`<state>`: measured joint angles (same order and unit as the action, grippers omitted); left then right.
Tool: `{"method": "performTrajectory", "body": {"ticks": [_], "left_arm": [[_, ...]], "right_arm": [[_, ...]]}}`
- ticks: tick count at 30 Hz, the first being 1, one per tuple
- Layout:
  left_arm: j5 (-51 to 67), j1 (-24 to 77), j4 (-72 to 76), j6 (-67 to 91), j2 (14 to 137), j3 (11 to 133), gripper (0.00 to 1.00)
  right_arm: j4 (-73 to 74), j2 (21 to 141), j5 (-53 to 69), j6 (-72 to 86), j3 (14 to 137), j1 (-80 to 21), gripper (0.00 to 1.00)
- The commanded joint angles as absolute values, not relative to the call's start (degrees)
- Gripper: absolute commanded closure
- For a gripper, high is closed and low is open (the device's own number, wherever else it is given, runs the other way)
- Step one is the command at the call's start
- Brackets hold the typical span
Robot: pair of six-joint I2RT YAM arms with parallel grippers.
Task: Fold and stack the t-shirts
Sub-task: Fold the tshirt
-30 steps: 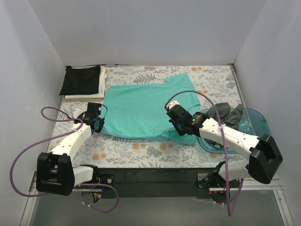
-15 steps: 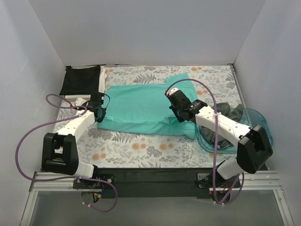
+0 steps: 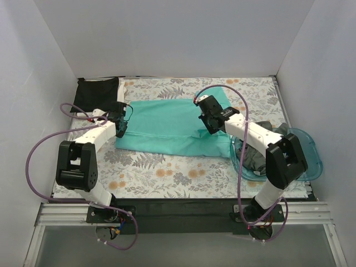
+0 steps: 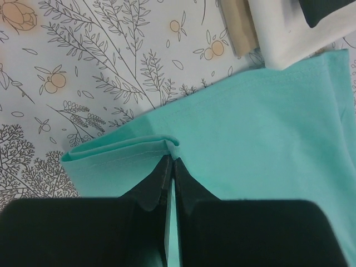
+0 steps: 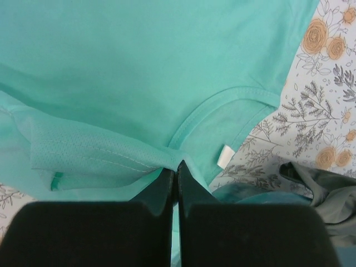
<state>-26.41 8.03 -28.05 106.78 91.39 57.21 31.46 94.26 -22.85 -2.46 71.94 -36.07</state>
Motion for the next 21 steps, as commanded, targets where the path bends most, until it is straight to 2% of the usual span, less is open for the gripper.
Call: {"method": "performTrajectory", "body": {"ticks": [1, 10, 12, 13, 14, 15, 16, 18, 19, 21], "left_arm": [[-30.85, 7.91, -28.92, 108.46, 92.19, 59.24, 1.00], [-31.81, 7.91, -29.09, 109.34, 96.50, 61.61, 1.00], [-32.87, 7.82, -29.44, 109.69, 97.03, 62.05, 0.91], [-32.87, 7.82, -29.62, 109.69, 97.12, 62.14, 0.84], [-32.78, 7.82, -29.71, 109.43, 97.03, 62.40, 0.76], [-32.26, 7.82, -29.71, 109.08, 96.86, 62.49, 0.53], [-31.99, 7.82, -29.79, 108.03, 95.99, 62.66, 0.40], [-31.21, 7.82, -29.62, 106.88, 94.40, 62.67, 0.24], [-30.24, 7.82, -29.53, 105.66, 92.65, 62.58, 0.19], [-28.75, 7.82, -29.53, 105.21, 90.71, 61.97, 0.18]], "right_arm": [[28.74, 97.02, -21.80, -4.13, 76.02, -34.89, 0.99], [25.84, 105.46, -21.36, -5.88, 82.34, -32.61, 0.99], [25.14, 107.92, -19.78, -6.33, 83.75, -31.82, 0.96], [25.05, 108.80, -18.99, -6.24, 84.46, -31.56, 0.88], [25.14, 110.20, -18.98, -6.24, 85.94, -31.20, 0.61], [25.22, 110.82, -19.16, -6.24, 86.48, -31.29, 0.48], [25.31, 111.00, -20.20, -6.24, 87.18, -31.29, 0.40], [25.40, 110.31, -20.57, -5.54, 87.89, -31.29, 0.02], [25.49, 109.43, -20.91, -4.75, 87.46, -31.20, 0.02], [25.14, 105.48, -20.57, -2.48, 84.66, -31.29, 0.02]]}}
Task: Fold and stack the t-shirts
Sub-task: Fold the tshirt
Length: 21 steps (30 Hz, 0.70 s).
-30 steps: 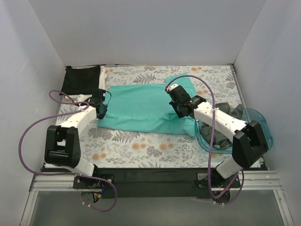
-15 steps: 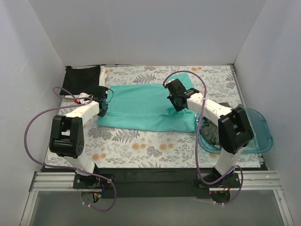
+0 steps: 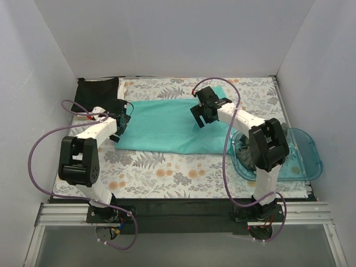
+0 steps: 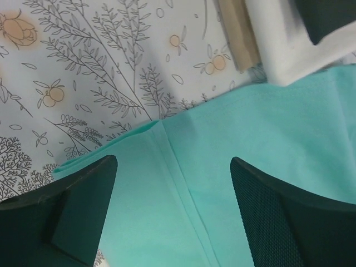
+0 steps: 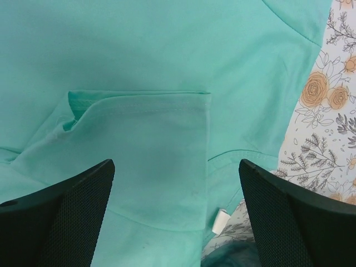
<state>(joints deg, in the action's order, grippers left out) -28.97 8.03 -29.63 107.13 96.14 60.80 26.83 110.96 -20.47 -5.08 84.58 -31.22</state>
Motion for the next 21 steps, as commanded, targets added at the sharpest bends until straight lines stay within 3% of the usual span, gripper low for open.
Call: {"method": "performTrajectory", "body": {"ticks": [1, 10, 14, 21], "left_arm": [[-27.00, 7.91, -29.27, 104.94, 89.22, 61.35, 0.17], [-17.24, 8.88, -19.70, 100.20, 80.33, 50.72, 0.16], [-9.60, 9.05, -14.16, 96.51, 85.59, 50.97, 0.15], [-9.23, 9.14, -13.62, 96.94, 94.83, 52.56, 0.16]], "right_arm": [[24.79, 103.99, -19.52, -1.50, 83.16, -31.29, 0.02], [12.93, 88.77, 2.95, 5.97, 60.76, -31.29, 0.02], [11.95, 90.60, 3.61, 6.50, 59.33, -31.64, 0.01], [12.57, 96.41, -3.34, 6.41, 59.24, -33.31, 0.02]]}}
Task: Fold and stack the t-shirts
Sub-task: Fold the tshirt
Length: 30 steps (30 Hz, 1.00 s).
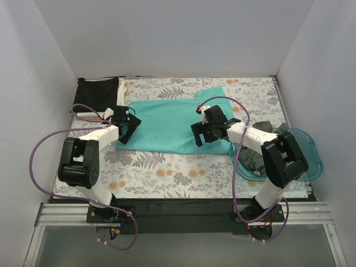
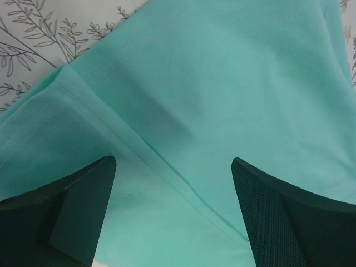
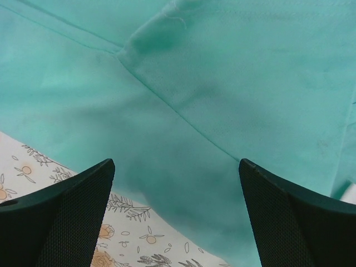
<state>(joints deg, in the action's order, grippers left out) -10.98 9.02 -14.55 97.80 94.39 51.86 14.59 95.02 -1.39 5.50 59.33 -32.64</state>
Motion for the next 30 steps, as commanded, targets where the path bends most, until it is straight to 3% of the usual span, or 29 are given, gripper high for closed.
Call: {"method": "performTrajectory", "body": {"ticks": [1, 10, 22, 30], "left_arm": [[-9.49, 9.14, -13.71, 97.47, 94.66, 51.43, 0.15], [-14.85, 9.14, -21.26, 103.53, 80.44, 38.24, 0.15], [-25.75, 9.49, -45.86, 116.17, 53.20, 28.30, 0.15], [-22.32, 9.58, -44.56, 114.53, 50.27, 27.85, 0.15]], "right_arm": [[12.57, 96.76, -3.34, 6.59, 58.80, -33.57, 0.02], [13.01, 93.62, -4.22, 11.33, 50.11, -40.77, 0.02], [17.30, 82.54, -3.25, 21.97, 40.87, -55.97, 0.02], [22.49, 77.87, -11.33, 23.20, 41.12, -57.74, 0.02]]}}
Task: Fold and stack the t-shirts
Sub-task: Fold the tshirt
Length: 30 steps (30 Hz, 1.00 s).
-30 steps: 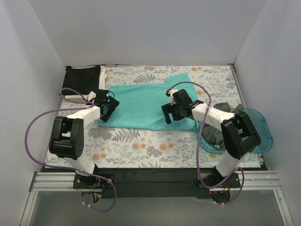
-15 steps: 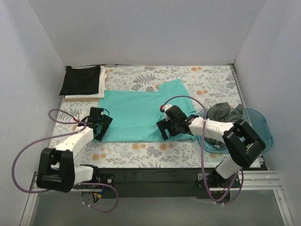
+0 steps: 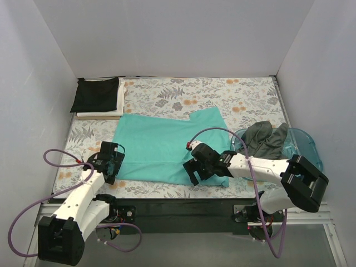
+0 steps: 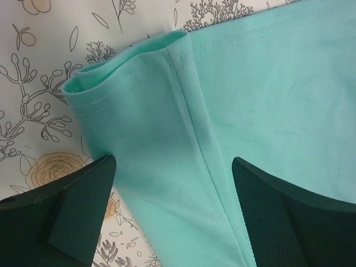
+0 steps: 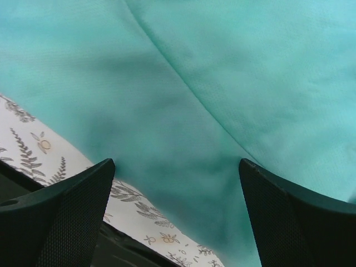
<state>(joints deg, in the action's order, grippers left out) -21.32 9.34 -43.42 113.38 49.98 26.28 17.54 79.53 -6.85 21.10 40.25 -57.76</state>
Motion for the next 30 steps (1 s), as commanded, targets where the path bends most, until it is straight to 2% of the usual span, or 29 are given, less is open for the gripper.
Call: {"method": "performTrajectory", "body": {"ticks": [1, 12, 19, 25, 30], "left_arm": [[-22.32, 9.67, -44.91, 114.43, 50.80, 28.64, 0.15], [-19.08, 9.67, -38.07, 109.34, 54.75, 36.64, 0.15], [-18.19, 9.67, -34.21, 106.53, 58.44, 41.13, 0.15], [-14.59, 9.75, -26.56, 104.77, 64.68, 39.73, 0.15], [-16.35, 9.84, -23.99, 105.12, 69.68, 37.35, 0.15]], "right_arm": [[23.02, 77.26, -12.73, 22.86, 41.57, -57.74, 0.02], [23.20, 74.36, -17.57, 20.74, 45.26, -57.66, 0.02], [22.76, 76.63, -21.88, 20.65, 46.84, -56.87, 0.02], [17.50, 80.15, -20.04, 18.55, 47.46, -55.11, 0.02], [15.03, 83.58, -18.11, 17.93, 47.37, -54.49, 0.02]]}}
